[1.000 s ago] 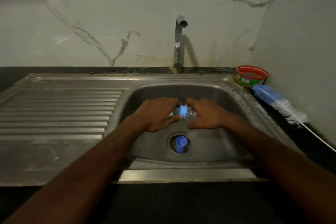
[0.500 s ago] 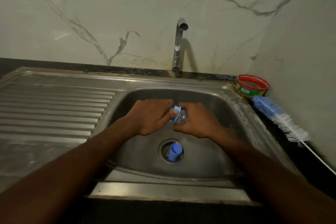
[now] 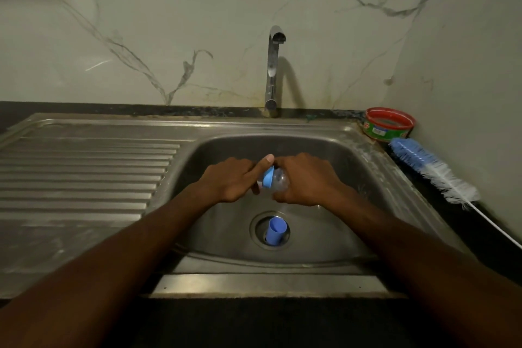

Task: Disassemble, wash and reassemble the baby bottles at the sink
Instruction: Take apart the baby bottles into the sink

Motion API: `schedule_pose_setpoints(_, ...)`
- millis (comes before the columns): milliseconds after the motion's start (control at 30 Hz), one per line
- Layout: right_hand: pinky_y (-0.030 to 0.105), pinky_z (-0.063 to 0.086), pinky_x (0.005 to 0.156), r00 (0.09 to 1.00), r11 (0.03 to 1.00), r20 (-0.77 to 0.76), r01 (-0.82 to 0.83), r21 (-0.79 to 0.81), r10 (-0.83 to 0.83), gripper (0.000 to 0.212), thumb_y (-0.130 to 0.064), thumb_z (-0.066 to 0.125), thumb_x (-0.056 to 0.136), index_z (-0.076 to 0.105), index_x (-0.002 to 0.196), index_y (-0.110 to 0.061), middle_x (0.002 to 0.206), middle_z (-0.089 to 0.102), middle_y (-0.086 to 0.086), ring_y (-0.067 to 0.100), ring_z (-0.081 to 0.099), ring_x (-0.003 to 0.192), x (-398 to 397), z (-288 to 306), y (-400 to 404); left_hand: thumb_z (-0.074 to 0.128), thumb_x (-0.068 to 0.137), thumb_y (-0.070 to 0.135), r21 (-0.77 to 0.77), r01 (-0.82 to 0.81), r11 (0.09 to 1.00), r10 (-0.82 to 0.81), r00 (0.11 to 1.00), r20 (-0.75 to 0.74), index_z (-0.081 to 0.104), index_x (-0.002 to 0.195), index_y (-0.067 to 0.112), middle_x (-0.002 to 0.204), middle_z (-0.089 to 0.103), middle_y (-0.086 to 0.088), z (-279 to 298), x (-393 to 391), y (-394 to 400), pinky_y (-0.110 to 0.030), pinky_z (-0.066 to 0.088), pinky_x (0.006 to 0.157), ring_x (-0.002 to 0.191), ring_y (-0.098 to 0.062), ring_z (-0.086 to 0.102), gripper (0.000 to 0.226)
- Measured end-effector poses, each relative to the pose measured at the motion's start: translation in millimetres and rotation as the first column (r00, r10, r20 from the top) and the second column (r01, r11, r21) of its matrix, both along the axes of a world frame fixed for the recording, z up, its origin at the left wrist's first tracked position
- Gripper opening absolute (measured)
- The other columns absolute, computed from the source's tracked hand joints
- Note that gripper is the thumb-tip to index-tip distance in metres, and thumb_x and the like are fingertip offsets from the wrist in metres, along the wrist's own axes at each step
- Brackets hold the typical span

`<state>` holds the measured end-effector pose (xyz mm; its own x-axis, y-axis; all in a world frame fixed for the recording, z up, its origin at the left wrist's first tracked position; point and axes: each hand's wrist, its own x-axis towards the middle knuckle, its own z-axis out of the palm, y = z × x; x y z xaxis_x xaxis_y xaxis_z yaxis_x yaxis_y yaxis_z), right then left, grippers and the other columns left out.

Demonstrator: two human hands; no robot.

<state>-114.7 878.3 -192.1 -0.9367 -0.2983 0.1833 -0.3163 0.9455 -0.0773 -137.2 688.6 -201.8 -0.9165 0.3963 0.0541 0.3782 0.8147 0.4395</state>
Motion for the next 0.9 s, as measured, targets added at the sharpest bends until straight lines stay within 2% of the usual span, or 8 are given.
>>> schedule_pose_setpoints(67,0.028,0.039,0.070,1.000,1.000,-0.005,0.014,-0.022,-0.014,0.059,-0.057,0.078,0.076,0.058,0.126,-0.032,0.110,0.068,-0.008,0.011,0.058,0.089,-1.0,1.2,3.5,0.012,0.093,0.076,0.026,0.073,0.997,-0.072,0.996,-0.045,0.061,0.110,0.033,0.087,0.067,0.015,0.2,-2.0,-0.8,-0.034,0.056,0.084,0.073,-0.003,0.065,0.067)
schedule_pose_setpoints(200,0.027,0.038,0.072,1.000,0.999,0.006,0.028,-0.041,-0.028,0.053,-0.060,0.077,0.077,0.059,0.117,-0.029,0.108,0.067,-0.007,0.009,0.052,0.086,-4.0,0.6,6.9,0.032,0.099,0.067,-0.046,0.144,0.988,-0.150,0.974,-0.170,0.053,0.100,0.036,0.082,0.063,0.017,-2.1,-9.5,-0.1,-0.033,0.058,0.078,0.072,0.001,0.061,0.038)
schedule_pose_setpoints(467,0.028,0.043,0.075,0.996,0.987,0.069,-0.042,-0.153,0.053,0.056,-0.069,0.068,0.082,0.060,0.119,-0.029,0.104,0.067,-0.007,0.009,0.056,0.087,-8.1,-4.2,7.4,0.030,0.094,0.072,-0.084,0.146,0.986,-0.161,0.963,-0.215,0.054,0.101,0.033,0.074,0.057,0.016,-6.0,-16.5,-1.7,-0.037,0.058,0.079,0.071,-0.003,0.061,0.047)
schedule_pose_setpoints(600,0.035,0.052,0.084,0.991,0.990,0.120,-0.036,-0.140,0.053,0.054,-0.073,0.067,0.079,0.060,0.118,-0.036,0.106,0.068,-0.009,0.012,0.062,0.095,-11.1,-6.5,3.6,0.021,0.094,0.078,-0.171,0.108,0.979,-0.144,0.966,-0.214,0.052,0.089,0.038,0.074,0.057,0.016,-6.1,-19.0,-5.8,-0.039,0.056,0.083,0.072,-0.002,0.057,0.050)
schedule_pose_setpoints(667,0.032,0.050,0.080,0.991,0.992,0.119,-0.039,-0.118,0.053,0.060,-0.073,0.070,0.075,0.058,0.125,-0.041,0.108,0.068,-0.013,0.009,0.061,0.095,-8.2,-2.8,2.9,0.016,0.096,0.076,-0.176,0.055,0.983,-0.084,0.983,-0.160,0.058,0.077,0.034,0.072,0.061,0.015,-6.5,-19.5,-7.0,-0.035,0.052,0.082,0.072,-0.003,0.059,0.062)
schedule_pose_setpoints(733,0.026,0.041,0.071,0.995,0.998,0.086,-0.053,-0.026,0.055,0.065,-0.069,0.072,0.075,0.056,0.132,-0.041,0.111,0.068,-0.013,0.007,0.058,0.091,-4.8,0.5,6.1,0.015,0.097,0.075,-0.121,0.045,0.992,-0.047,0.999,-0.009,0.066,0.073,0.029,0.068,0.067,0.012,-8.4,-21.9,-6.1,-0.031,0.051,0.081,0.068,-0.003,0.063,0.072)
schedule_pose_setpoints(833,0.025,0.041,0.064,0.993,0.997,0.102,-0.059,0.046,0.054,0.063,-0.069,0.073,0.073,0.057,0.129,-0.044,0.107,0.069,-0.016,0.007,0.062,0.088,-1.4,0.4,10.7,0.022,0.097,0.074,0.024,0.078,0.997,-0.081,0.969,0.233,0.073,0.078,0.020,0.069,0.073,0.009,-11.7,-22.1,-1.0,-0.026,0.053,0.074,0.065,-0.007,0.071,0.076)
schedule_pose_setpoints(900,0.027,0.044,0.066,0.980,0.996,0.195,-0.046,0.070,0.031,0.059,-0.069,0.074,0.070,0.060,0.121,-0.044,0.099,0.067,-0.018,0.009,0.062,0.087,-0.3,-1.7,10.6,0.023,0.099,0.071,0.020,0.106,0.994,-0.107,0.936,0.335,0.074,0.086,0.018,0.075,0.075,0.007,-15.4,-22.1,1.0,-0.023,0.051,0.065,0.070,-0.011,0.073,0.074)
